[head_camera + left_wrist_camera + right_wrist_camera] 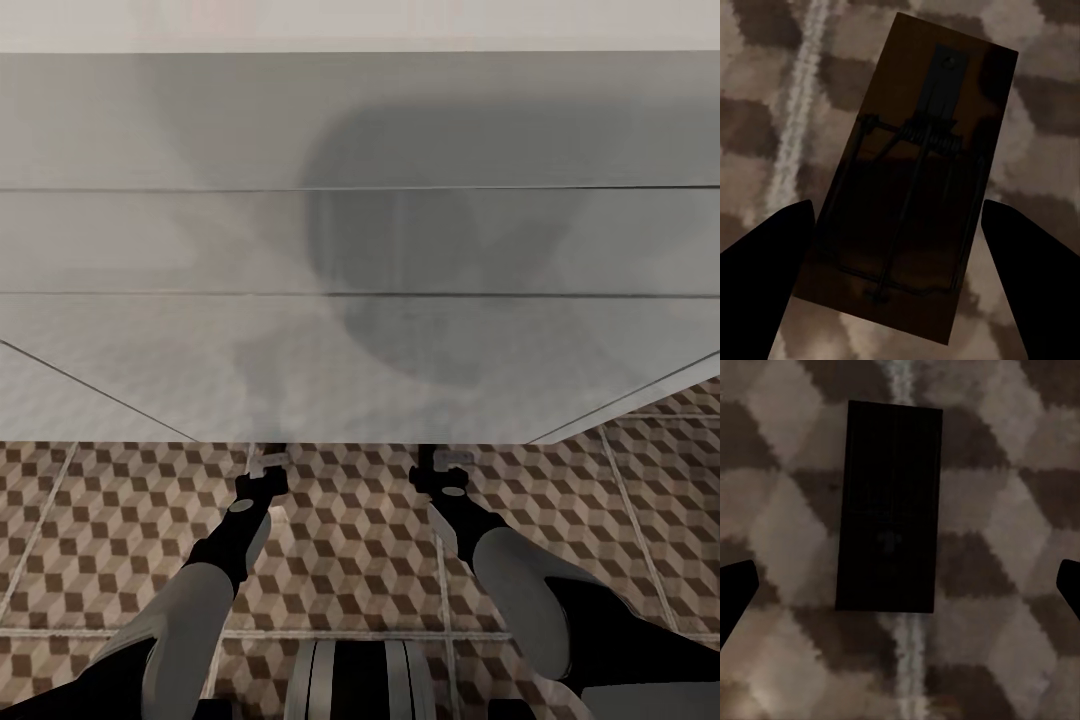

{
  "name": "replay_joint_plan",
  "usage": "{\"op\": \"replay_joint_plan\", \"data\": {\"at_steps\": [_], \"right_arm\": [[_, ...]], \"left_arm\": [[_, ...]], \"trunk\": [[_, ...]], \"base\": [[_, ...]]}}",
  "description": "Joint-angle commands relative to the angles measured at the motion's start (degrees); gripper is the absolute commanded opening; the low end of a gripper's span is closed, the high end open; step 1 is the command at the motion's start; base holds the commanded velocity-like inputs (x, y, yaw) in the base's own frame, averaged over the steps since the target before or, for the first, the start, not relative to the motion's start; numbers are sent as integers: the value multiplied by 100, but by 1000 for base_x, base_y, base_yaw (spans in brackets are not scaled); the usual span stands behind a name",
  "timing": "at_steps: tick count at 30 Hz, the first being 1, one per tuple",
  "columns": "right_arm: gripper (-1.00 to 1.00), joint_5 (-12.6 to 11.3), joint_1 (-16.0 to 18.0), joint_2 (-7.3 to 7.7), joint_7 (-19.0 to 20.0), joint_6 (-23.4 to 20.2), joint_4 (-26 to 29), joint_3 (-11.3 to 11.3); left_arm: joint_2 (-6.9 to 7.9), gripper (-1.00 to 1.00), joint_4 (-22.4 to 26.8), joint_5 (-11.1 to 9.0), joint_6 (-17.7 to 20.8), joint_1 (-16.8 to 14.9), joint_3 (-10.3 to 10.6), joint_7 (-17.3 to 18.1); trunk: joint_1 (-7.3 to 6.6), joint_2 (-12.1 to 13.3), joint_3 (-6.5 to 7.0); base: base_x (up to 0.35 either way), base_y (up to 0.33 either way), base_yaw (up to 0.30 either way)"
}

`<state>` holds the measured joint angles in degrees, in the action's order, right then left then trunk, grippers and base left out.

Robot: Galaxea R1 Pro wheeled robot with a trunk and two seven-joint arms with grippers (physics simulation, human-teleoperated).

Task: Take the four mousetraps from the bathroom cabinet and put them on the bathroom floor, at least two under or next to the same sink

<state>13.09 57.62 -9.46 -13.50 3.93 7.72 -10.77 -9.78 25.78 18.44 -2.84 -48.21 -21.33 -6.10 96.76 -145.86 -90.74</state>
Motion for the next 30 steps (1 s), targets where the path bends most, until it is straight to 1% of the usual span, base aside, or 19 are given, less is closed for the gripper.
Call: {"op": "replay_joint_plan", "data": {"at_steps": [1, 7, 12, 14, 16, 19, 24, 30], "right_arm": [[100, 54, 3, -3, -13, 20, -4, -48], [100, 54, 3, 0, -13, 20, 1, -48], [100, 54, 3, 4, -13, 20, 2, -46], [100, 54, 3, 14, -11, 20, 2, -43], [100, 54, 3, 60, -11, 20, 2, -41], [100, 54, 3, 168, -11, 20, 2, -43], [100, 54, 3, 217, -11, 27, 2, -41], [100, 61, 2, 224, -11, 44, 2, -40]], "left_arm": [[-3, -100, -4, 61, -21, -4, -38, -5], [0, -100, -28, 59, 5, -4, -21, -5], [2, -100, -298, 59, 27, -77, -10, 57], [5, -100, -513, 58, 32, -202, -6, 139], [11, -100, -751, 56, 35, -368, -4, 202], [39, -100, -1076, 55, 42, -597, -3, 246], [48, -100, -1252, 48, 46, -719, -9, 268], [37, -100, -1289, 53, 41, -746, -18, 275]], "trunk": [[-1, -1, -3], [-1, -1, -3], [-1, -1, -3], [-1, -1, -3], [-1, -1, -3], [-1, -1, -3], [-1, -1, -3], [-1, -1, -3]], "base": [[0, 0, 0], [0, 0, 0], [0, 0, 0], [0, 0, 0], [0, 0, 0], [0, 0, 0], [0, 0, 0], [0, 0, 0]]}}
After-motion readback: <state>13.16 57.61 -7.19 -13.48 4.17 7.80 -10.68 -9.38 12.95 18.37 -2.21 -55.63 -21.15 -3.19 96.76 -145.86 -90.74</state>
